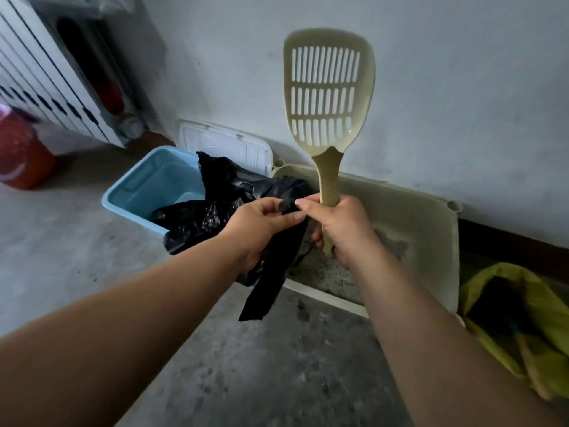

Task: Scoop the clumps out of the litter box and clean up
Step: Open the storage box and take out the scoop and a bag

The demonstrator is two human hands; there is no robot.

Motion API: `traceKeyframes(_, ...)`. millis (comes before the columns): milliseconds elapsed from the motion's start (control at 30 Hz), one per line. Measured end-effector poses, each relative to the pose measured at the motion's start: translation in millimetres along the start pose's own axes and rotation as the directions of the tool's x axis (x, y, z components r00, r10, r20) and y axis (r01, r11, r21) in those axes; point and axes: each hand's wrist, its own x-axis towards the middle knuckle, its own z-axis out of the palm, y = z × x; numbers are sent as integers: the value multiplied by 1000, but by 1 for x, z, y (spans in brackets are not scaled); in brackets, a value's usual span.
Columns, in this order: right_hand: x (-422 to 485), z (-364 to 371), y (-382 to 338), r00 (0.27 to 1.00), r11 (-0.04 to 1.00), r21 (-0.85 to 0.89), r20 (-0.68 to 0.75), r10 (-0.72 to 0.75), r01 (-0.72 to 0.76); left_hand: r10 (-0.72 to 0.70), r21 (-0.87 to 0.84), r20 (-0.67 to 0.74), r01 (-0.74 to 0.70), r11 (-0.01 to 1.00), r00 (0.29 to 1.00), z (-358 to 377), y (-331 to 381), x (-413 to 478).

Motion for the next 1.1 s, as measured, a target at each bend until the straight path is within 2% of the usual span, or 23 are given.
traceKeyframes(167,-7,11,-3,994,998,-45,-104,31,-36,15,-97,43,-11,995,999,-10,-7,-11)
traceKeyframes(300,-23,29,-7,998,999,-21,-52,40,-42,18,-152,0,-17,988,1000,-25,-9,-20)
traceKeyframes(367,-29,39,-10,997,997,-40,-56,56,-59,27,-140,-5,-27,990,1000,-33,-10,-25)
traceKeyframes(467,-34,49,-15,997,993,-88,-31,72,-75,97,-18,-52,-98,995,994,-47,-12,-29)
traceKeyframes(500,-35,51,-16,997,993,-93,-21,75,-77,121,21,-41,-121,992,992,-52,-11,-30)
traceKeyframes(567,-37,56,-17,997,990,-117,-40,71,-75,125,-15,33,-125,992,992,-59,-9,-32)
traceKeyframes(633,-35,58,-16,993,991,-115,-109,54,-66,88,-117,95,-76,990,992,-66,-8,-33)
traceKeyframes(833,-32,54,-15,965,997,-48,-257,51,-65,-64,-283,39,73,956,997,-91,-7,-27)
traceKeyframes(933,-35,61,-17,969,983,143,-201,146,-118,-156,-403,18,150,903,988,-93,-13,-24)
traceKeyframes(1000,-36,66,-17,966,949,271,-157,207,-159,-224,-537,53,217,815,973,-92,-12,-24)
traceKeyframes(1067,-38,65,-14,966,941,277,-114,233,-194,-287,-634,56,256,729,956,-95,-10,-21)
traceKeyframes(1100,-37,62,-11,972,949,243,-65,225,-204,-304,-633,40,259,729,952,-98,-8,-20)
